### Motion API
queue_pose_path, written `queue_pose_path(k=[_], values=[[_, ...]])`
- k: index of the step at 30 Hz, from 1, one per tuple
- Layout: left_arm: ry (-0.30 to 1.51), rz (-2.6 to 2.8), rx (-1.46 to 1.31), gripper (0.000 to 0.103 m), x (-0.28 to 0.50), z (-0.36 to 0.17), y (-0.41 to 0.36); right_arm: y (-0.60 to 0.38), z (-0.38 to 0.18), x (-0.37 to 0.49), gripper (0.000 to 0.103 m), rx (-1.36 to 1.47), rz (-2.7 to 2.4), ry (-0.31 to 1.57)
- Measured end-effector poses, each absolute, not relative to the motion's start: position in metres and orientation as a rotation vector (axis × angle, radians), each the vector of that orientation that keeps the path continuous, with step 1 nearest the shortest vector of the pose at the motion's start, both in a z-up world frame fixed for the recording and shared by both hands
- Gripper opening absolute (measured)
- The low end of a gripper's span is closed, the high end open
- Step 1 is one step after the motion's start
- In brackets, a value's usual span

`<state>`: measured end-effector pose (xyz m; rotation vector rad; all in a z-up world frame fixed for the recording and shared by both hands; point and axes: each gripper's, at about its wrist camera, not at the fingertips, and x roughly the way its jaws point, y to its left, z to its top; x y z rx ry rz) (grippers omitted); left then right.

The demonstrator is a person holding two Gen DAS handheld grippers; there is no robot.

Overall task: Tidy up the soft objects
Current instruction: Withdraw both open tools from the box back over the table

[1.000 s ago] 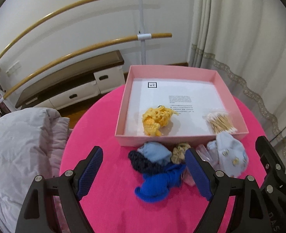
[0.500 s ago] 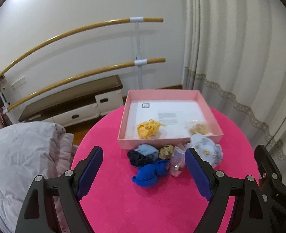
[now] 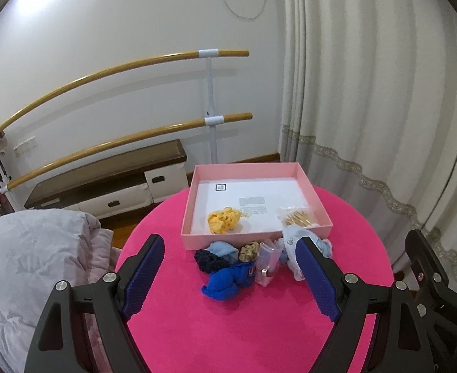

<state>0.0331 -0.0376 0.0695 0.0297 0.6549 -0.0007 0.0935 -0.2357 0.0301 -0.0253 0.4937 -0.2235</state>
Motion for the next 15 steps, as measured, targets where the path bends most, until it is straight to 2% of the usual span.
queue_pose_path(k=[15], values=[[0.659,0.004,0.031,0.087,0.0403,0.0698,-0.041,-0.2342,0.0296,0.0913,0.093,-0.028,-0.225,0.489]])
